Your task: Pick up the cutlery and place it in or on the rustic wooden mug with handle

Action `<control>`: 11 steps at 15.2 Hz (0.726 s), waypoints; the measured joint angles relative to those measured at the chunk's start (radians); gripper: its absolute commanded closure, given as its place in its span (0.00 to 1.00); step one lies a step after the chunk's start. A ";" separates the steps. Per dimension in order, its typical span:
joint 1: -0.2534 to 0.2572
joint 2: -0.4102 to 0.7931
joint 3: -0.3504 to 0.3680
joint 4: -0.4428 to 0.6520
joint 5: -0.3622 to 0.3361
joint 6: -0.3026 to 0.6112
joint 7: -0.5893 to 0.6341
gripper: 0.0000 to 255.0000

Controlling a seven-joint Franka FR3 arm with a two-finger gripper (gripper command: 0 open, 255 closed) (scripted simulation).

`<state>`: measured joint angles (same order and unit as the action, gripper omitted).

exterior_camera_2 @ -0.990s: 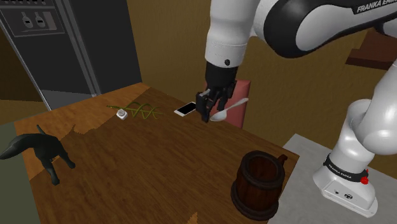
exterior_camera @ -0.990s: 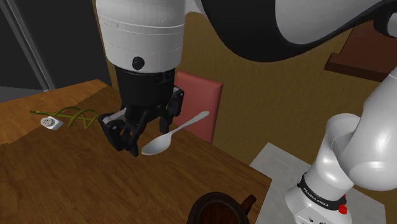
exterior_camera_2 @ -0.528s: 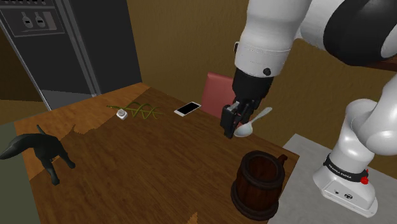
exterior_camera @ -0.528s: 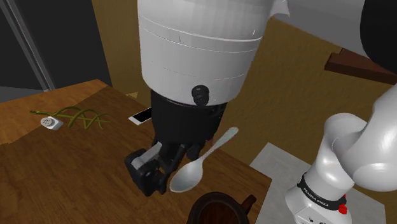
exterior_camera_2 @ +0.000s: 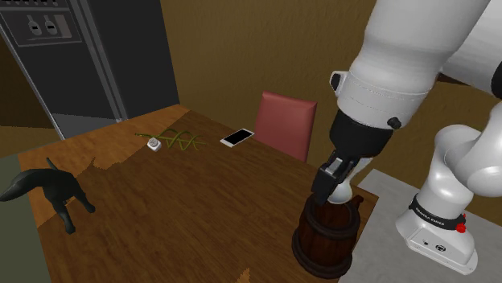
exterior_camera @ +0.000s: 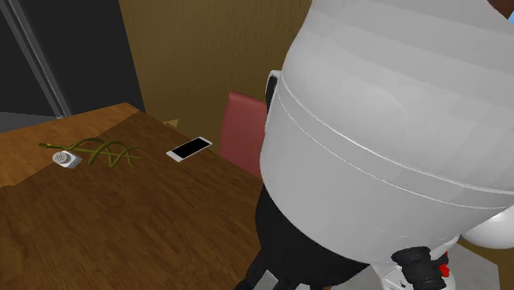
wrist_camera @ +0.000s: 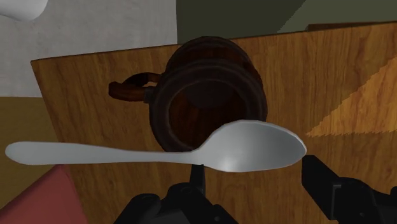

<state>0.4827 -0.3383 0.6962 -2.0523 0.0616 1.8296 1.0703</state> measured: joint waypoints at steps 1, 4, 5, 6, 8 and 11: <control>0.001 0.002 0.004 -0.013 0.000 0.014 0.004 1.00; 0.003 0.002 0.010 -0.054 0.002 0.055 0.010 1.00; 0.004 0.003 0.012 -0.065 0.002 0.067 0.013 1.00; 0.004 0.005 0.016 -0.076 0.002 0.080 0.016 1.00; 0.006 0.006 0.019 -0.102 0.003 0.105 0.018 1.00; 0.005 0.017 0.029 -0.133 -0.002 0.147 0.028 1.00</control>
<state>0.4875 -0.3215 0.7254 -2.1858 0.0599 1.9761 1.0986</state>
